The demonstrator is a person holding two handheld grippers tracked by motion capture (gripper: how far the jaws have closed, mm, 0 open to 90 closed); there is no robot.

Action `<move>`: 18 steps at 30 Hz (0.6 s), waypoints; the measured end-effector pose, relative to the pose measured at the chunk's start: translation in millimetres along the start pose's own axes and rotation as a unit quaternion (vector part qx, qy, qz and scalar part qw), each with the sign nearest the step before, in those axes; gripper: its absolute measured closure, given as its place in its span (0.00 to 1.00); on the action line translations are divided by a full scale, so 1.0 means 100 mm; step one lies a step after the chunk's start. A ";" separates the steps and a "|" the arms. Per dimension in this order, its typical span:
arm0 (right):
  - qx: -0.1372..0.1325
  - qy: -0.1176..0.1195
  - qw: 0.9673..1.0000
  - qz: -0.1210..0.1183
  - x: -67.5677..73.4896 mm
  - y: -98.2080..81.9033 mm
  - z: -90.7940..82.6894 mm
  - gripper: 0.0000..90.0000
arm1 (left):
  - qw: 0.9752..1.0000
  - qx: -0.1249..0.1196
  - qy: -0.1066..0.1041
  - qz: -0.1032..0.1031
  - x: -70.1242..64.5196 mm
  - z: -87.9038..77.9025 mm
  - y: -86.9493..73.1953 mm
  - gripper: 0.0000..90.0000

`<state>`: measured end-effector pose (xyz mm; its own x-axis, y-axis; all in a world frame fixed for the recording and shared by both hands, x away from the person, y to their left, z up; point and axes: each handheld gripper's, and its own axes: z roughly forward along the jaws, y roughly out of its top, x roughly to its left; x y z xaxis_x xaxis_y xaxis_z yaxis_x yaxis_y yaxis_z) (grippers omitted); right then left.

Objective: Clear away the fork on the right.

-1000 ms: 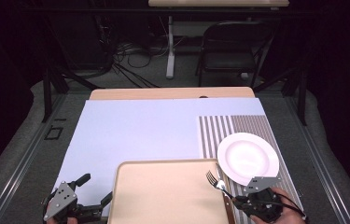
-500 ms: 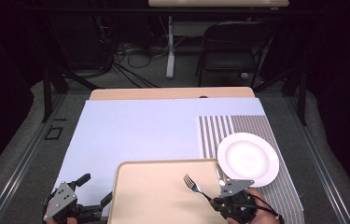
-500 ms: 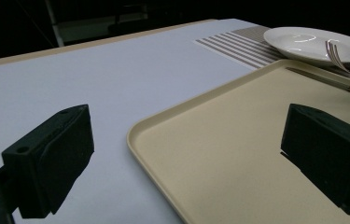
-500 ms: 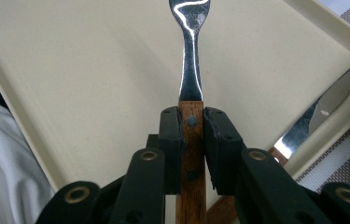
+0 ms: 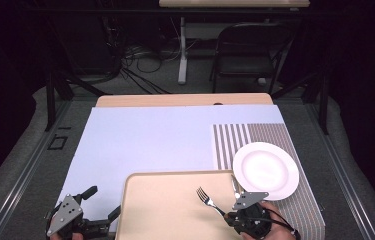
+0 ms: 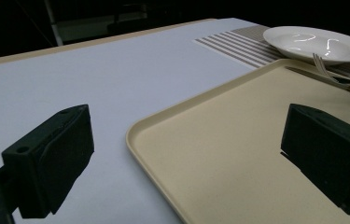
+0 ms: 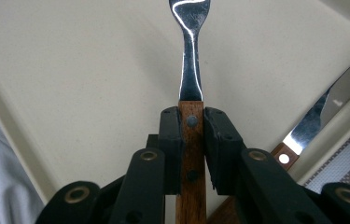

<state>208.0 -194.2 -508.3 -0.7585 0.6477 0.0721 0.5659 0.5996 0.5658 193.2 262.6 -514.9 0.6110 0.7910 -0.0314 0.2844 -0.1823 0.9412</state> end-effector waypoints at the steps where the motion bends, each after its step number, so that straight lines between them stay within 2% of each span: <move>1: -0.002 0.005 1.000 0.006 0.00 0.00 0.02 0.86 | 1.000 0.000 0.000 0.000 0.00 0.00 0.00 0.03; 18: 0.013 0.020 0.999 0.024 0.07 0.04 0.24 0.86 | 1.000 0.002 0.001 0.001 0.01 0.00 0.00 0.03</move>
<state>212.6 -175.8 -524.6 -0.7419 0.6574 0.1319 0.6102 0.5804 0.5392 193.9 263.7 -515.1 0.6106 0.7914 -0.0282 0.2854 -0.1867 0.9400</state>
